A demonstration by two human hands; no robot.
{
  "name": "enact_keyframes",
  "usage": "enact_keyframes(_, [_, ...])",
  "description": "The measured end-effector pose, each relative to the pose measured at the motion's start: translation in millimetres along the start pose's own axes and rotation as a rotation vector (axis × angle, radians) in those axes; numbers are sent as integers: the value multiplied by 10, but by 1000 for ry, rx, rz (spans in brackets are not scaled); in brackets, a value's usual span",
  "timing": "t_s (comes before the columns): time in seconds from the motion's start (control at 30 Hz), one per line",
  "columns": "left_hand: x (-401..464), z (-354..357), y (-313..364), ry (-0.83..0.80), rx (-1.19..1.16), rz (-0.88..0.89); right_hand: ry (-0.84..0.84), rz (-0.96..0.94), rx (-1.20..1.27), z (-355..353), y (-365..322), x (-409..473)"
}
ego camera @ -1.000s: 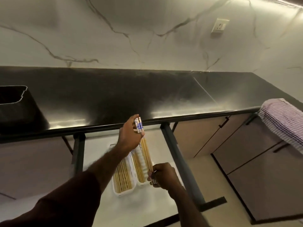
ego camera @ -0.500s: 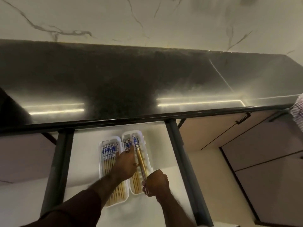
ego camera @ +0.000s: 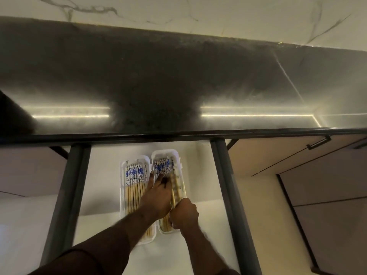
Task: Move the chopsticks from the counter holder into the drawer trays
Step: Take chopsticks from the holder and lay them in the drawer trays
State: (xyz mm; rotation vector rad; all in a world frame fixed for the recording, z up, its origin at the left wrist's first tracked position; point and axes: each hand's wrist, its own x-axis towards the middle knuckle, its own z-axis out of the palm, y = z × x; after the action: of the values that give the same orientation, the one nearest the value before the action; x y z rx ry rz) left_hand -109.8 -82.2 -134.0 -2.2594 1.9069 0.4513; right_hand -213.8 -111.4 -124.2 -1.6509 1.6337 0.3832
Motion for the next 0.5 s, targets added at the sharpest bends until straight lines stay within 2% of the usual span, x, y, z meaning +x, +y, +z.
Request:
enact_keyframes(0.27, [56,11,23,-56,111,72,56,-61,-156,115,-24,-6])
enact_keyframes(0.5, [107,-18,24,-66,198,77,129,-98,-201,202,-45,-68])
